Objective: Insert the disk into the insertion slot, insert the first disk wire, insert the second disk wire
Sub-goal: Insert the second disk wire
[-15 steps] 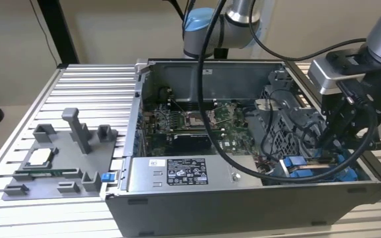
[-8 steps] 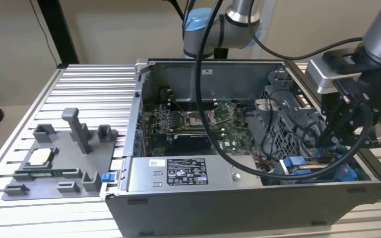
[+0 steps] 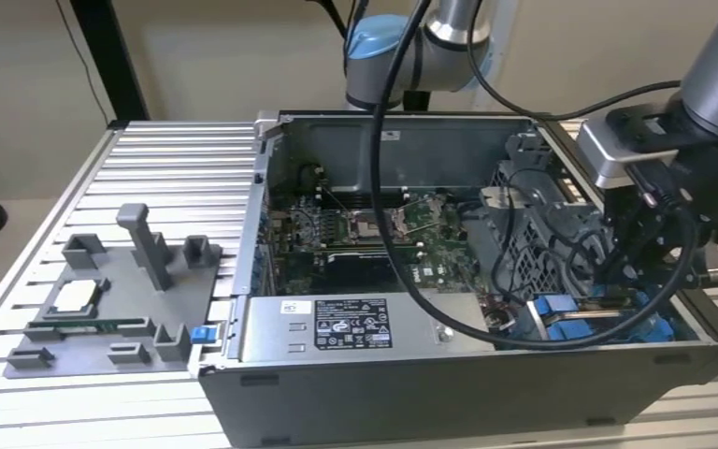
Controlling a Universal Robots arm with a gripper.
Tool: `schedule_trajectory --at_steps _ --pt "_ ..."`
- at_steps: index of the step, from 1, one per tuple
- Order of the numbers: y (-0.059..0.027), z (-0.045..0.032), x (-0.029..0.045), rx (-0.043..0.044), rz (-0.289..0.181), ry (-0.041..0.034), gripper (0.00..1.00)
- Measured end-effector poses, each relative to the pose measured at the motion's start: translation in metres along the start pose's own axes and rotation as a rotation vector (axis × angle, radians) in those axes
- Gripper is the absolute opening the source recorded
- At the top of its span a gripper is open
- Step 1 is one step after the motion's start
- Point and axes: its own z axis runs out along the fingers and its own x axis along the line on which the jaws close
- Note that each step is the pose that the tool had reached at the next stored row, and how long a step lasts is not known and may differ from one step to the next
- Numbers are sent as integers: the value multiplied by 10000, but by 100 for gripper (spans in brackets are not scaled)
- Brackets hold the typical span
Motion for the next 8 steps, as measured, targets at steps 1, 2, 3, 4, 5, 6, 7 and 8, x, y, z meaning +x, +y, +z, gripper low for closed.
schedule_trajectory --at_steps 1,2,3,4,5,6,7,8 --pt "-8 9 14 -47 6 -2 0" --pt "-16 13 21 -116 13 1 0" --pt "-21 15 28 -200 21 5 0" --pt "-25 18 34 -293 33 7 0" --pt "-35 23 41 -385 42 10 0" --pt "-48 37 44 -421 47 8 0" --pt "-58 50 48 -424 48 6 0" --pt "-71 59 52 -425 48 6 0"
